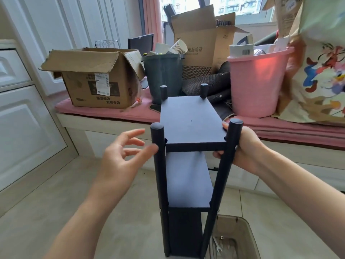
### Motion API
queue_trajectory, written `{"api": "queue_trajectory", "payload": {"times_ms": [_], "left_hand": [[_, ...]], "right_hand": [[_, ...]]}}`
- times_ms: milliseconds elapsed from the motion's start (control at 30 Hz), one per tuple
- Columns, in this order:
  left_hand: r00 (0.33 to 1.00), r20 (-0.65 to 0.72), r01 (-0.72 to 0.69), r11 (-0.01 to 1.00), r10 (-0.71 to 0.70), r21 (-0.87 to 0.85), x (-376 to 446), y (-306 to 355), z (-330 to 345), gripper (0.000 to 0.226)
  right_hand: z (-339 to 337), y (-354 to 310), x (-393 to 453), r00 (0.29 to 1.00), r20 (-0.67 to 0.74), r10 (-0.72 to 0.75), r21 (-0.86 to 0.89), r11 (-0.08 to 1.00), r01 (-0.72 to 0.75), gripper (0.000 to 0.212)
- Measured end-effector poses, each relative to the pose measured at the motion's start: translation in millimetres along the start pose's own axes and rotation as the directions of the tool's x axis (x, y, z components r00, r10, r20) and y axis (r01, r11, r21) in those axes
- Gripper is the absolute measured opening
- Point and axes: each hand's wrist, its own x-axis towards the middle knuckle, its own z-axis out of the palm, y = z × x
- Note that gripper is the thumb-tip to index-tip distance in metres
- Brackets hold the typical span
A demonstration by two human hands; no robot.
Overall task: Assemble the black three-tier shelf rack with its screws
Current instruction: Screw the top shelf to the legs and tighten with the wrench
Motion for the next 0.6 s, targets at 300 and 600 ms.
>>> {"api": "queue_trajectory", "payload": {"times_ms": [300, 600], "left_hand": [[0.892, 0.449, 0.117, 0.985, -0.049, -0.125, 0, -4, 11, 0.092], [0.955, 0.295, 0.040, 0.980, 0.020, -0.194, -8, -2, 25, 0.067]], "right_hand": [[-4, 4, 2, 0.993, 0.103, 0.055, -0.027, 0.998, -0.052, 0.019], [12, -1, 12, 1.000, 0.007, -0.024, -0.091, 0.996, 0.025, 0.034]]}}
